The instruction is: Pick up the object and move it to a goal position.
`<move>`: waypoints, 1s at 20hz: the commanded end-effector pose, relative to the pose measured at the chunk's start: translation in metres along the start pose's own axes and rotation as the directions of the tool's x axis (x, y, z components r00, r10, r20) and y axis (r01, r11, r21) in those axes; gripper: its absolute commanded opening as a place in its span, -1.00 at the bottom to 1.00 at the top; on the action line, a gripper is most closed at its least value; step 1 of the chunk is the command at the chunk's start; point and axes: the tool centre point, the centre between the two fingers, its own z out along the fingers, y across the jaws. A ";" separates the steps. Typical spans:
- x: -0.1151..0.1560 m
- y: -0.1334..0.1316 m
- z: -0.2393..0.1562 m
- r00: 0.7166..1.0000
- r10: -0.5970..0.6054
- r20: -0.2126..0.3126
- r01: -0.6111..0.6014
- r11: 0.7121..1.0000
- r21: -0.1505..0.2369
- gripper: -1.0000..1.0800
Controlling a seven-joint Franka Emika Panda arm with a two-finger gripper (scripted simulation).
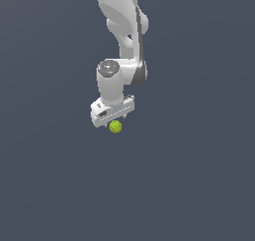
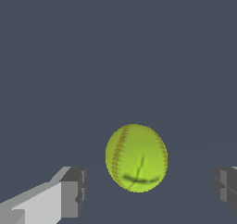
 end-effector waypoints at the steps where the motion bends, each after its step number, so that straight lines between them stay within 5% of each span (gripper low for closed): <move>1: -0.004 -0.001 0.003 0.999 -0.032 -0.002 0.032 0.999 0.000 0.92; 20: -0.009 -0.002 0.038 0.998 -0.070 -0.004 0.070 0.998 -0.001 0.92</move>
